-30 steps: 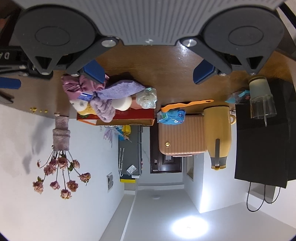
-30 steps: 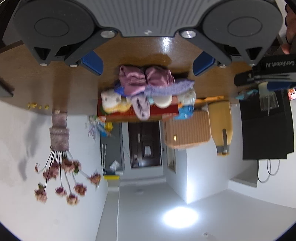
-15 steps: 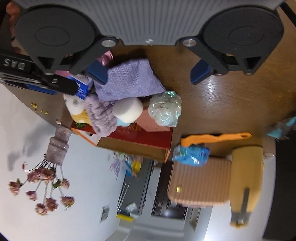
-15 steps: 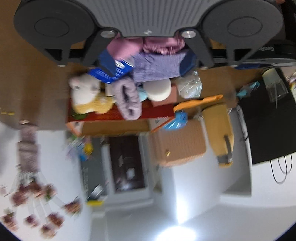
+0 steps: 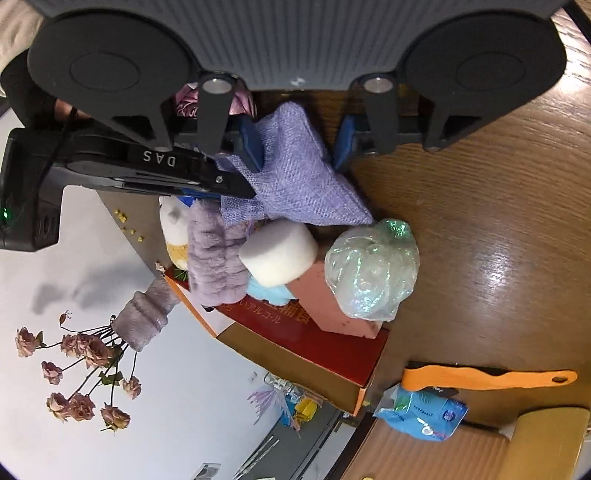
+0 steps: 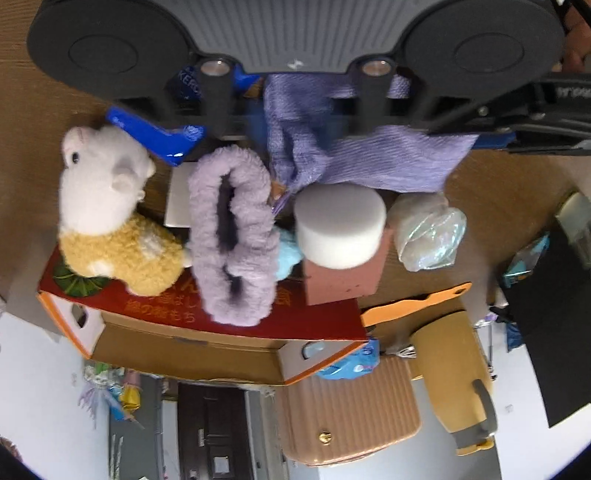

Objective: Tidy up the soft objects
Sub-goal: 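Grasp the lavender fabric pouch with both grippers together, then carry the lavender pouch into the cardboard box and open both grippers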

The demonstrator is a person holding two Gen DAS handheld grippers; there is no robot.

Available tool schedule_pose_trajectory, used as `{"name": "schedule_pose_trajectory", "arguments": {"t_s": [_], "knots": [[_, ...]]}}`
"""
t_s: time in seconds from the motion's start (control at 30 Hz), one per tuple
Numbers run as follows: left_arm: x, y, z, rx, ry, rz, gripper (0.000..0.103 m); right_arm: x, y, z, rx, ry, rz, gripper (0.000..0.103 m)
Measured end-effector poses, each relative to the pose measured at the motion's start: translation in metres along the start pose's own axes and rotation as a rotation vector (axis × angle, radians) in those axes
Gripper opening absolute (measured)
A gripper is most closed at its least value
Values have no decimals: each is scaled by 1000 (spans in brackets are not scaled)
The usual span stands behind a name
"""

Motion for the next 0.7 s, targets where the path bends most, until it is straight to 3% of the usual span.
{"name": "schedule_pose_trajectory", "arguments": {"t_s": [0.23,0.3,0.5,0.7], "knots": [[-12,-5,28,-12,-9,-43,31,12,3,19,-30,-11,22,8],[-17,-6,39,-33,-10,-63,7,15,1,32,-54,-33,16,7],[-42,-20,68,-99,46,-108,7,25,-8,75,-156,-64,37,4],[-69,-75,82,-166,92,-154,7,11,-48,105,-242,-116,14,4]]}}
Point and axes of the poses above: each gripper's, at about its wrist camera, not at the fingertips, and z roughly against the way its jaws point, x to its left, y to its underside, the point moved 1 cm from there along -z, roughly the way its jaws point, and after that the axes turned 10 degrees about -y, right-handed, at the moved point
